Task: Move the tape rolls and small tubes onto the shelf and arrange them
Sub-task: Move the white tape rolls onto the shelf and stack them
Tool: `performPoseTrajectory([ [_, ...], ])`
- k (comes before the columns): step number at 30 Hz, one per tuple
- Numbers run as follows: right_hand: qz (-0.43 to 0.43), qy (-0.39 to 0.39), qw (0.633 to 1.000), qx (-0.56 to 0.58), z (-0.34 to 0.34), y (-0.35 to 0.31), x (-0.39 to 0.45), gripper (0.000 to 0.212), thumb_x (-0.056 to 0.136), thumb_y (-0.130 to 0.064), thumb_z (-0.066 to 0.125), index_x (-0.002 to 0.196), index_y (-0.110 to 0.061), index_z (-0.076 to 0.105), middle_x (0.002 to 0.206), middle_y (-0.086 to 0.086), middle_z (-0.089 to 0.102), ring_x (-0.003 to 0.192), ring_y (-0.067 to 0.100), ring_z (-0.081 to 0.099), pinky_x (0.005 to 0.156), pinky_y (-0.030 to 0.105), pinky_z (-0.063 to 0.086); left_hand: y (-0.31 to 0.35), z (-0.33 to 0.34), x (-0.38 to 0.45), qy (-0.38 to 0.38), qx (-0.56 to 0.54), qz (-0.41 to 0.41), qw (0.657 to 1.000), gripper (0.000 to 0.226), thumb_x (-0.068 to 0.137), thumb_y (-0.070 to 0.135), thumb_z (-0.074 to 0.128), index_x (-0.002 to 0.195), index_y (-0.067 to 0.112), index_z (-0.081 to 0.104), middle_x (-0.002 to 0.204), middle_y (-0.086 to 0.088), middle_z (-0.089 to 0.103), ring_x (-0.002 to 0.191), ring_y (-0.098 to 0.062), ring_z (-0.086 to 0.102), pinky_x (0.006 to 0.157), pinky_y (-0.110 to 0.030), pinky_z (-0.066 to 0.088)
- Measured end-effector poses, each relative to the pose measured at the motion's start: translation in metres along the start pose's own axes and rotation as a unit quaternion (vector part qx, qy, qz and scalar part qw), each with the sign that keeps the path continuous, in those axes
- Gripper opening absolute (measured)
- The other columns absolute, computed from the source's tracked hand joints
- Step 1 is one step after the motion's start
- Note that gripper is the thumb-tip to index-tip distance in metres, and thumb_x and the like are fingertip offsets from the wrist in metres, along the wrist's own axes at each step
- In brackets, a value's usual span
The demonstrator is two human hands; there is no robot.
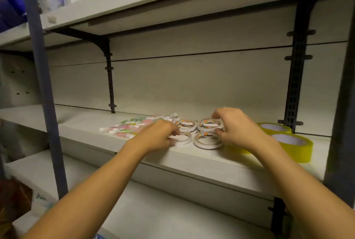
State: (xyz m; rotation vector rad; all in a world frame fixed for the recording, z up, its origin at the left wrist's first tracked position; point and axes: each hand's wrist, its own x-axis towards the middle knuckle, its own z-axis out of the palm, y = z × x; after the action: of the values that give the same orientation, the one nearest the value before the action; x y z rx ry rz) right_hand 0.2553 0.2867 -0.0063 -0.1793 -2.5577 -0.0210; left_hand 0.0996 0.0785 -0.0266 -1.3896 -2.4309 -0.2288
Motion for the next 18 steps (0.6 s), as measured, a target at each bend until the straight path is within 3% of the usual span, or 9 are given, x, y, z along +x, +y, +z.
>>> performPoseTrajectory([
  [4, 0.013, 0.004, 1.0, -0.013, 0.002, -0.001, -0.001, 0.029, 0.083, -0.027, 0.063, 0.112, -0.023, 0.06, 0.112, 0.0, 0.063, 0.108, 0.024, 0.058, 0.088, 0.04, 0.051, -0.012, 0.012, 0.016, -0.03, -0.033, 0.021, 0.999, 0.029, 0.091, 0.029, 0.071, 0.119, 0.021, 0.07, 0.116, 0.004, 0.071, 0.102, -0.012, 0.064, 0.093, -0.033, 0.053],
  [12, 0.05, -0.05, 0.995, -0.064, 0.011, -0.025, -0.008, 0.024, 0.086, -0.031, 0.064, 0.109, -0.025, 0.065, 0.109, 0.001, 0.066, 0.101, 0.025, 0.061, 0.082, 0.039, 0.052, -0.021, 0.017, 0.026, -0.006, -0.048, 0.101, 0.994, 0.009, 0.083, 0.014, 0.062, 0.084, 0.018, 0.07, 0.08, 0.005, 0.067, 0.075, -0.01, 0.059, 0.075, -0.035, 0.054],
  [14, 0.061, -0.055, 0.994, -0.073, 0.014, -0.033, -0.008, 0.022, 0.085, -0.035, 0.066, 0.105, -0.026, 0.065, 0.106, 0.0, 0.066, 0.098, 0.024, 0.061, 0.078, 0.039, 0.052, -0.026, 0.013, 0.026, 0.013, -0.05, 0.12, 0.991, 0.008, 0.078, 0.013, 0.059, 0.079, 0.02, 0.063, 0.082, 0.005, 0.066, 0.076, -0.011, 0.056, 0.075, -0.034, 0.053],
  [18, 0.08, -0.06, 0.992, -0.075, 0.02, -0.05, -0.005, 0.025, 0.081, -0.039, 0.069, 0.103, -0.027, 0.066, 0.102, 0.0, 0.065, 0.096, 0.024, 0.061, 0.078, 0.038, 0.053, -0.039, -0.002, 0.023, 0.046, -0.071, 0.149, 0.985, 0.013, 0.083, 0.014, 0.059, 0.092, 0.022, 0.065, 0.093, 0.005, 0.064, 0.086, -0.014, 0.054, 0.079, -0.029, 0.047],
])
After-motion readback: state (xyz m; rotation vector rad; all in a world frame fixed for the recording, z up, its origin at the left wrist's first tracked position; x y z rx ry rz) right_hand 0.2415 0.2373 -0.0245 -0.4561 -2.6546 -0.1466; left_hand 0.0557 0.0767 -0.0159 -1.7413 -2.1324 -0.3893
